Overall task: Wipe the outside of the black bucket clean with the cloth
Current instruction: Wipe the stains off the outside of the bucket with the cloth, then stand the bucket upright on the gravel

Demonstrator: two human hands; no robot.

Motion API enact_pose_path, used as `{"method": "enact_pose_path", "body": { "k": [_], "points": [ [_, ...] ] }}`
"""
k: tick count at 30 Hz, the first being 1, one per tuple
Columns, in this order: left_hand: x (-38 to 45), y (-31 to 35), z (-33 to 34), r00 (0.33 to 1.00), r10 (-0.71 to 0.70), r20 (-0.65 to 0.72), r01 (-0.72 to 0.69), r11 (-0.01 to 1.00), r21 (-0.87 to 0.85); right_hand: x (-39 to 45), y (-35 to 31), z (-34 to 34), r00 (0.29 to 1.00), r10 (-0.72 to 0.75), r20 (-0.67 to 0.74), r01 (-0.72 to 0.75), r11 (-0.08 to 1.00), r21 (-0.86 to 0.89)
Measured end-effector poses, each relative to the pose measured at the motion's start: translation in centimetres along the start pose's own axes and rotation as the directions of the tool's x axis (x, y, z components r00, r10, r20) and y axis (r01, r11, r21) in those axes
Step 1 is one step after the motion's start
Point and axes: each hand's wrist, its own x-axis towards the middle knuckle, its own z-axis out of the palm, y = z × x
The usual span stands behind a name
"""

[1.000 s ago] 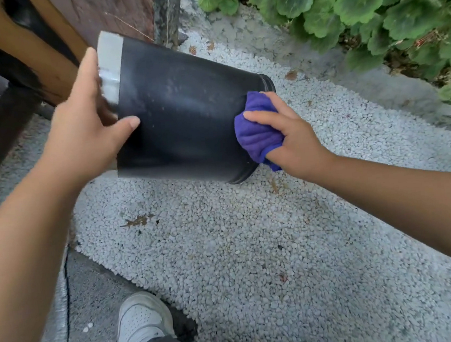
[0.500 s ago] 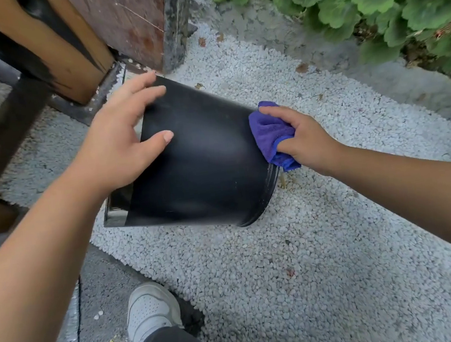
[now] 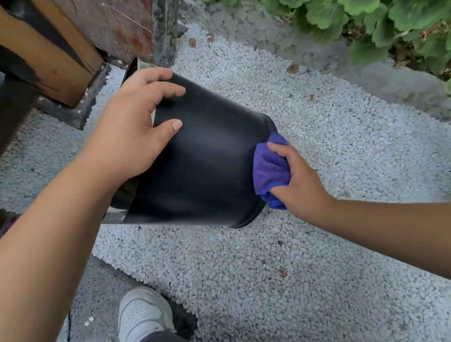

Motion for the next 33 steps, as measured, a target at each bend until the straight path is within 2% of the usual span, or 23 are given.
{"method": "enact_pose_path", "body": {
  "k": [6,14,20,23,25,26,29,31,33],
  "points": [
    [0.0,0.1,0.3,1.000,-0.010,-0.006,0.010,1.000,-0.029,-2.0,0.7,0.6,0.999,-0.014,0.051,0.015,1.000,-0.001],
    [-0.8,-0.7,0.5,0.991,-0.106,-0.076,0.094,0.985,-0.147,-4.7,2.1,2.2,0.984,-0.012,0.176,0.008,1.000,0.024],
    [-0.8,-0.7,0.4,0.982,-0.159,-0.099,0.144,0.979,-0.141,-6.2,3.1,3.6,0.957,-0.032,0.289,0.051,0.997,-0.060],
    [-0.8,-0.3,0.3,0.980,-0.166,-0.111,0.152,0.981,-0.124,-6.8,3.2,4.6,0.916,0.025,0.400,0.026,0.992,-0.122],
    [-0.6,0.2,0.3,0.977,-0.181,-0.109,0.167,0.978,-0.127,-6.8,3.0,5.4,0.849,0.113,0.516,-0.015,0.981,-0.191],
    [-0.6,0.6,0.3,0.979,-0.176,-0.103,0.163,0.978,-0.129,-6.8,2.7,5.6,0.791,0.181,0.584,-0.059,0.973,-0.222],
    [-1.1,1.4,-0.1,0.987,-0.158,-0.020,0.153,0.977,-0.150,-6.7,0.7,5.7,0.553,0.350,0.756,-0.177,0.936,-0.304],
    [-2.4,1.8,-0.5,0.986,-0.154,0.061,0.164,0.967,-0.194,-6.4,-1.2,4.8,0.410,0.350,0.842,-0.181,0.936,-0.301],
    [-4.3,2.6,-0.3,0.984,-0.117,0.134,0.149,0.953,-0.264,-5.3,-3.7,2.3,0.262,0.291,0.920,-0.217,0.947,-0.237]
  ]
}}
